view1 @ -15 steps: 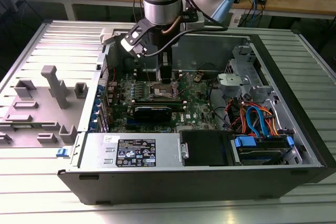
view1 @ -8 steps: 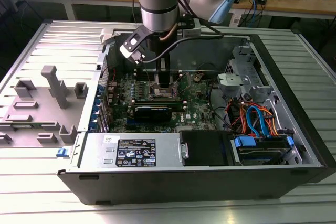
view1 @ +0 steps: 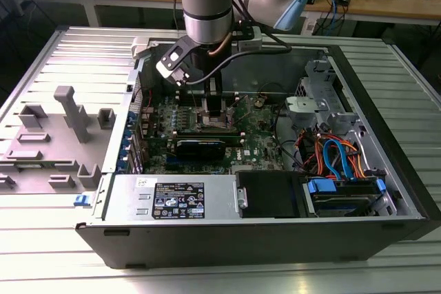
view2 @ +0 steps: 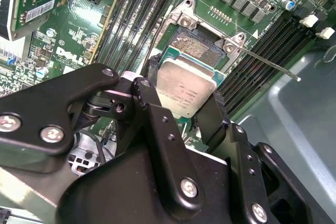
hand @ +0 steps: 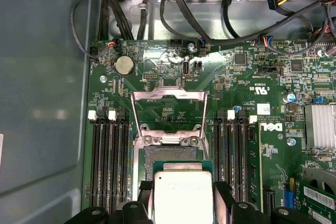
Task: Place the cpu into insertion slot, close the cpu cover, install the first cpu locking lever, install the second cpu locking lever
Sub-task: 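Place the cpu into insertion slot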
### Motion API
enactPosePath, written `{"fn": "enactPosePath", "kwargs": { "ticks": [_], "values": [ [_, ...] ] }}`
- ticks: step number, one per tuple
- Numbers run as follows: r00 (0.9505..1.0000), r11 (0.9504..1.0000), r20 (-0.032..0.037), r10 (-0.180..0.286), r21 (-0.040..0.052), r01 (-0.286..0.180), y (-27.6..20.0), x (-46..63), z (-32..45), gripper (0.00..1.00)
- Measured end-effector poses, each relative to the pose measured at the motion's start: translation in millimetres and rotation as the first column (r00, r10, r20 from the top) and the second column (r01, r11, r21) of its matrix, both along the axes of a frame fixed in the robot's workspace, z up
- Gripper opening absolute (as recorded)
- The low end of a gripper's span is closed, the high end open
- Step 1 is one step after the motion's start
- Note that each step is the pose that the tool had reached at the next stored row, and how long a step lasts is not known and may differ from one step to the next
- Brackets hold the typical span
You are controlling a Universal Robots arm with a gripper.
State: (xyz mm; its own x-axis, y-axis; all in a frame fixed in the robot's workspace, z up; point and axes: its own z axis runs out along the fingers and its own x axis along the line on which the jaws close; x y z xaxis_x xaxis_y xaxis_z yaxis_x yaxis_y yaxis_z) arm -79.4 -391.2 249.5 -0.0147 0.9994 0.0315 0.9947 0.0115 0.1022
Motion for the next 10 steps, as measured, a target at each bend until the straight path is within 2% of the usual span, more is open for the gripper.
{"fn": "enactPosePath", "kwargs": {
  "ticks": [10],
  "values": [
    [1.0,1.0,0.0005,0.0,0.0,0.0,0.0,-0.2,-0.8,0.54]
  ]
}}
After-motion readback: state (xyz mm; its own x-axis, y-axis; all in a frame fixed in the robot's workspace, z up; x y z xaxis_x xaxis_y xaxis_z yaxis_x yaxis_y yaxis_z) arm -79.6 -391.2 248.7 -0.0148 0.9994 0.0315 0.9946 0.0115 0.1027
